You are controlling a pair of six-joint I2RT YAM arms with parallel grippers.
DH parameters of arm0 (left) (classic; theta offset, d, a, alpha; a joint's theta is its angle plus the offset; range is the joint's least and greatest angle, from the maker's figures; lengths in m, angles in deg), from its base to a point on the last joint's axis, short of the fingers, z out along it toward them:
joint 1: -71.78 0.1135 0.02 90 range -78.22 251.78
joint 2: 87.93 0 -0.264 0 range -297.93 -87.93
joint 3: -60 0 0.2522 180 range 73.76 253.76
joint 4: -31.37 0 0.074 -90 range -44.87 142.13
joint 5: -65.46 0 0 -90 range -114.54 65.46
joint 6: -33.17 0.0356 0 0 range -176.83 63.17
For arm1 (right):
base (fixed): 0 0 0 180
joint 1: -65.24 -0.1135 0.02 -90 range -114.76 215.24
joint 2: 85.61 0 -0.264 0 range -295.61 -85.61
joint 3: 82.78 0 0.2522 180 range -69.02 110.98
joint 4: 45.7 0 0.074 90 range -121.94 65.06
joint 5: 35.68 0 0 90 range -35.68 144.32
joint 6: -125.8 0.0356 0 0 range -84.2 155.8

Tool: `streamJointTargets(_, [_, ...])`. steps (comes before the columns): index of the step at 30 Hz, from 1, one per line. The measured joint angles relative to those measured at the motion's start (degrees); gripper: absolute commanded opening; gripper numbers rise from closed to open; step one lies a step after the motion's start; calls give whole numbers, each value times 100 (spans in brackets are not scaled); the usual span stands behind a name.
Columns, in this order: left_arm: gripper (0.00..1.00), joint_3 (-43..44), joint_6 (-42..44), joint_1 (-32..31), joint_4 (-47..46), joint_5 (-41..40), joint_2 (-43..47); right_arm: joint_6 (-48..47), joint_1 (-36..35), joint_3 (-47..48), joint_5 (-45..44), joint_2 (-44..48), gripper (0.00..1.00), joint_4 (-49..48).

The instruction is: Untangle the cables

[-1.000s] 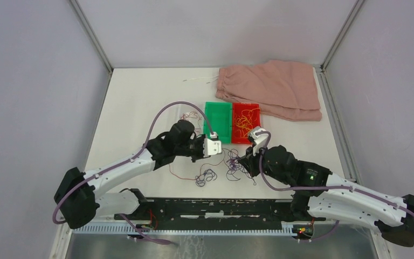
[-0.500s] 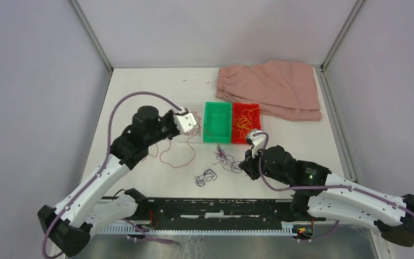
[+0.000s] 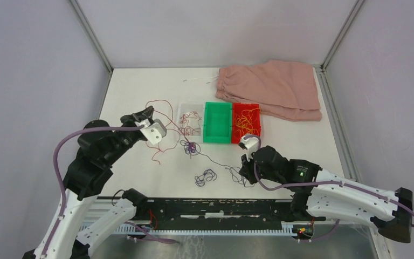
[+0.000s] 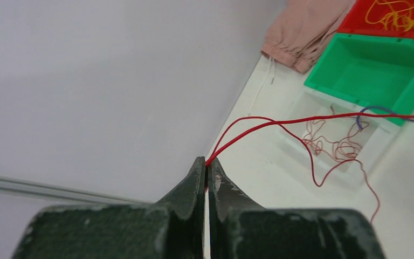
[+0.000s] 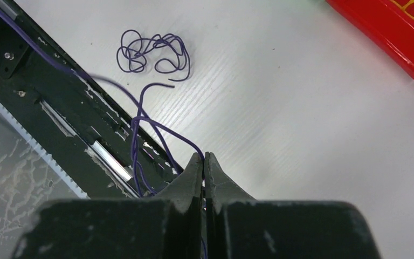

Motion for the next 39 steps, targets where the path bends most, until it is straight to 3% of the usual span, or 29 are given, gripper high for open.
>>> streamJointTargets(18, [3,887,2520,0,-330,-2887,48,680,44,275,-1416,-22,0,1370])
streamJointTargets(24, [3,940,2730,0,-426,-3195,-195,881,72,323,-1810,258,1,1733])
streamJointTargets(32, [3,146,2555,-2,138,-2955,90,782,81,396,-1696,286,57,1445])
streamJointTargets(35, [3,-323,2479,0,334,-2968,168,544,81,398,-1438,61,65,933])
streamJointTargets(39, [3,-455,2391,0,424,-3027,96,173,81,417,-1091,-402,66,361])
